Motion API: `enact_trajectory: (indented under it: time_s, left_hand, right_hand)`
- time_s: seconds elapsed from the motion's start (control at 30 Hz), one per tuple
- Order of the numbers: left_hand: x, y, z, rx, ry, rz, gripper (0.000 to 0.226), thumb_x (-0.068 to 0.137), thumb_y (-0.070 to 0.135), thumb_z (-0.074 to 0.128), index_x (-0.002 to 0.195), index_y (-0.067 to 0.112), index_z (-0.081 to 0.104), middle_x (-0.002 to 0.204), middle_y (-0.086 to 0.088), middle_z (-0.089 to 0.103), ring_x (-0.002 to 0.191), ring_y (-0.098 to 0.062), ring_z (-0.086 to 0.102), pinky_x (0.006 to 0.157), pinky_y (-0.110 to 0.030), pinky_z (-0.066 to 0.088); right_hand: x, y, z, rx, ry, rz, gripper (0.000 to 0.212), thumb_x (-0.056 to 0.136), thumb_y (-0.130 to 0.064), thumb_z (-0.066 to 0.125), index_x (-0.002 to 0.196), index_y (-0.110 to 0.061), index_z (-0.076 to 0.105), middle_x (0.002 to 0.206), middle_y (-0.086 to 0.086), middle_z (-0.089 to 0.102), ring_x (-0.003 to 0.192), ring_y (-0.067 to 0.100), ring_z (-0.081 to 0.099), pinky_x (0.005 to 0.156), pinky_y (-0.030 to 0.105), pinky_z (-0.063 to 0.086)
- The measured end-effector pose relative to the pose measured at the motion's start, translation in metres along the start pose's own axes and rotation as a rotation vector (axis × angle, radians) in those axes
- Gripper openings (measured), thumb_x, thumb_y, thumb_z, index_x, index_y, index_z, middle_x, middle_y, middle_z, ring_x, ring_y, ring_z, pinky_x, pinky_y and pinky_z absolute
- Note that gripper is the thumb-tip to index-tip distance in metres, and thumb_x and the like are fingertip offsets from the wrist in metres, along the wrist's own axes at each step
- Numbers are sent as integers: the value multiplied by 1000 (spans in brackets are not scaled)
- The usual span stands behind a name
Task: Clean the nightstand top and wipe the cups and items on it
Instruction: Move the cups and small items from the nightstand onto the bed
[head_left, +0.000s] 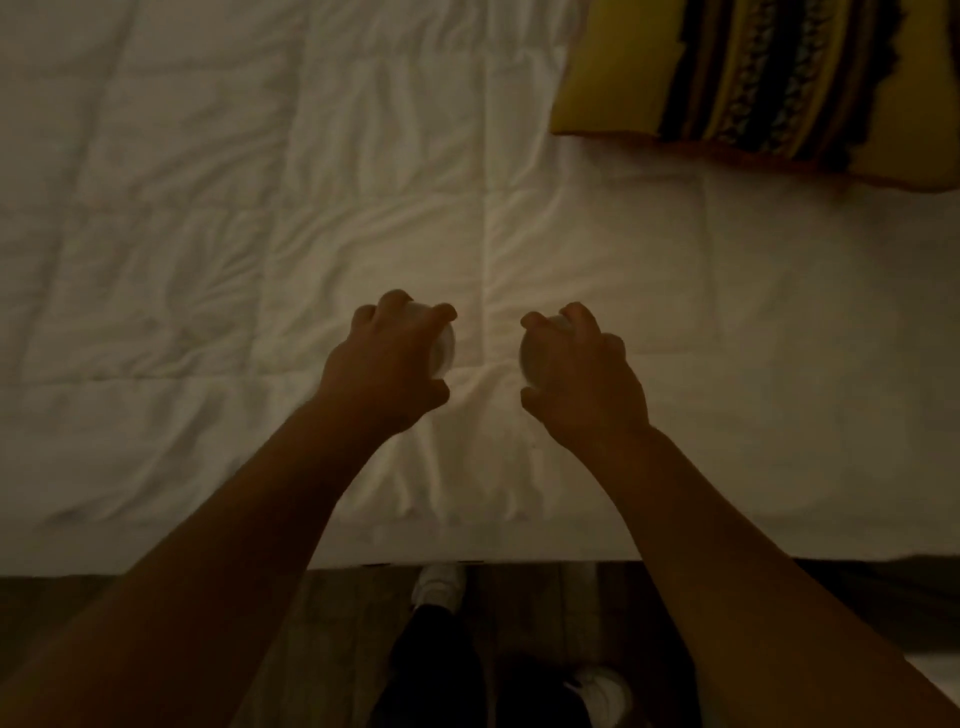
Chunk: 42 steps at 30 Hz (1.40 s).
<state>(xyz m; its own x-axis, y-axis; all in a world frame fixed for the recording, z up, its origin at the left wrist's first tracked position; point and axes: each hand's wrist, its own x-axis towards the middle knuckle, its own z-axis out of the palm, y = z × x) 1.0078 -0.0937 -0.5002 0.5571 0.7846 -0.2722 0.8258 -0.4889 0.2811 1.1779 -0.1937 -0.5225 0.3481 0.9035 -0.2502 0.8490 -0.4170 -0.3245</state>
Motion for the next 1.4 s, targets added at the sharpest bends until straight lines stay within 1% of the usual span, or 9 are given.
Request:
enact_trajectory:
  time_s: [0.13, 0.27, 0.37, 0.5, 0.63, 0.87, 1.17, 1.3, 1.4]
  left_hand:
    - [12, -59, -5, -20, 17, -51, 79, 66, 30, 80, 133, 39, 39, 136, -3, 39, 121, -31, 40, 80, -49, 49]
    - [29, -96, 3, -44, -9, -55, 79, 66, 30, 81, 132, 39, 39, 136, -4, 39, 120, -29, 41, 81, -46, 48]
    - [39, -109, 16, -111, -49, -53, 77, 68, 29, 81, 132, 40, 40, 136, -4, 40, 120, -30, 41, 82, -45, 47]
    - [49, -116, 27, -135, -90, -40, 78, 67, 26, 82, 132, 39, 41, 134, -4, 42, 120, -31, 41, 87, -47, 48]
    - [58, -113, 30, -97, -144, -18, 82, 66, 29, 84, 134, 37, 40, 134, -6, 42, 122, -33, 41, 91, -49, 47]
    - [62, -111, 32, -72, -174, -13, 82, 65, 31, 85, 134, 36, 40, 131, -7, 43, 120, -33, 42, 91, -51, 48]
    - [46, -113, 36, -91, -127, -43, 90, 68, 32, 84, 140, 41, 32, 150, -9, 26, 134, -36, 30, 99, -55, 41]
    - [42, -103, 32, -12, -158, -26, 97, 72, 57, 73, 146, 46, 12, 159, -10, -2, 143, -43, 4, 107, -64, 25]
    - [39, -91, 23, 105, -59, 32, 92, 73, 75, 52, 147, 45, 6, 160, -10, -7, 145, -39, -4, 109, -62, 18]
  right_hand:
    - [35, -47, 28, -30, -48, -69, 69, 79, -34, 70, 135, -36, 30, 141, 0, 31, 124, 29, 39, 84, 35, 46]
    - [57, -77, 50, 4, -97, -8, 68, 77, -31, 76, 132, -37, 35, 139, 1, 31, 115, 34, 43, 71, 35, 43]
    - [70, -82, 62, -52, -131, 36, 69, 73, -35, 79, 129, -32, 39, 134, 4, 36, 109, 37, 48, 74, 37, 45]
    - [84, -83, 67, -72, -169, 54, 80, 65, -41, 85, 130, -27, 41, 129, 6, 43, 104, 35, 54, 84, 40, 46]
    - [86, -88, 68, -146, -147, -13, 77, 66, -45, 83, 129, -23, 44, 124, 6, 49, 107, 26, 51, 86, 38, 43]
    - [78, -87, 66, -130, -170, -8, 79, 69, -44, 82, 133, -24, 40, 132, 6, 44, 110, 27, 50, 89, 38, 42]
    - [70, -85, 63, -63, -161, 22, 80, 70, -39, 82, 136, -26, 39, 133, 6, 40, 113, 34, 47, 91, 42, 44]
    - [68, -82, 66, -26, -129, 38, 88, 69, -46, 81, 140, -32, 30, 139, 4, 36, 131, 34, 35, 92, 49, 47]
    - [60, -75, 67, 81, -85, 85, 102, 70, -53, 77, 145, -43, 9, 158, -1, 10, 146, 29, 12, 95, 53, 43]
